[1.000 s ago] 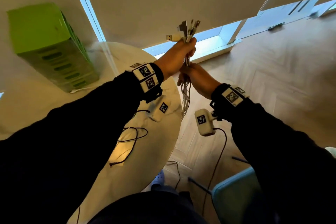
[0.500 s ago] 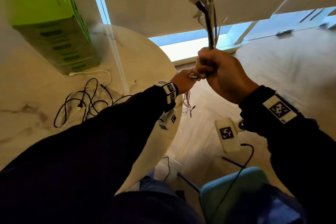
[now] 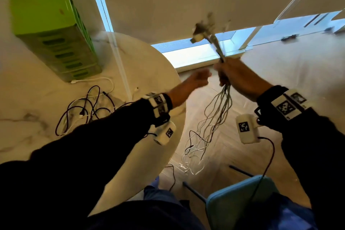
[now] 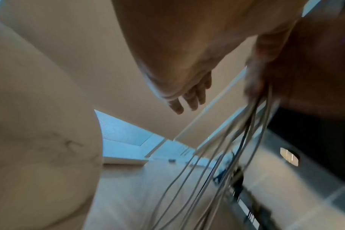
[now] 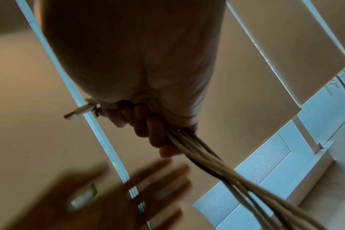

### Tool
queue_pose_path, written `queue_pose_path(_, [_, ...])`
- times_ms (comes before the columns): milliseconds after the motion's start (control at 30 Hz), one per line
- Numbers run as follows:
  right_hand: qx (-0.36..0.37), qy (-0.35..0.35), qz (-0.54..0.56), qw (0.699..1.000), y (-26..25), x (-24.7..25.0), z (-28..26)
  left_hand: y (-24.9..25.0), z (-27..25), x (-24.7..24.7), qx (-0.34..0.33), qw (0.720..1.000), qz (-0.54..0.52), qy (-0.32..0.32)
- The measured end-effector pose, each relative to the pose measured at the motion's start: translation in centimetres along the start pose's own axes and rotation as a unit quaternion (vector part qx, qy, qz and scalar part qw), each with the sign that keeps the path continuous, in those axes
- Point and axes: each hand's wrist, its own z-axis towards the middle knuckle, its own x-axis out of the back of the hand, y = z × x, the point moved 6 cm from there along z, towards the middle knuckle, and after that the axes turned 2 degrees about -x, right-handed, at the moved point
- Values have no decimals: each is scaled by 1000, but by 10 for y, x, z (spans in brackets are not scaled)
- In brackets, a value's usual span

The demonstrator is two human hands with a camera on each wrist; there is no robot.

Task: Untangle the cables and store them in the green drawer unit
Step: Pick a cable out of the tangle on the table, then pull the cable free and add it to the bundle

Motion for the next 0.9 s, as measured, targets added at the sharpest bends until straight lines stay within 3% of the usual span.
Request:
queue_pose_path(133, [23,-110,-72,991,-10,-48,-13,53,-17,16,-72,994,-79,6])
queue_pose_path(267, [41,-129,-20,991,-14,-67,-12,59,-26,29,-62,996,-27,61])
queue_pose_path(400, [1,-197,59,979,19,-98,-15,64,-44,27,-46,995,-88,22])
queue_pose_path(533, [-38,-270,-176,946,75,-120,-8,67,-70,48,-18,988,-152,31])
queue_pose_path(600, [-24,-196,-304,932,91,-105,4,69,-83,62,-16,984,-170,50])
queue_pose_path(700, [9,57,-396,916,87,-69,12,75,-100,80,-34,977,-183,105])
queue_pose_path(733, [17,87,-395,914,84,-70,10,78,-105,86,-44,973,-191,122])
queue_pose_path(800, [26,43,-390,920,81,-94,7,85,-115,99,-70,960,-220,156])
queue_pose_path(900, [31,-122,-334,934,76,-156,-10,88,-131,125,-94,941,-247,213])
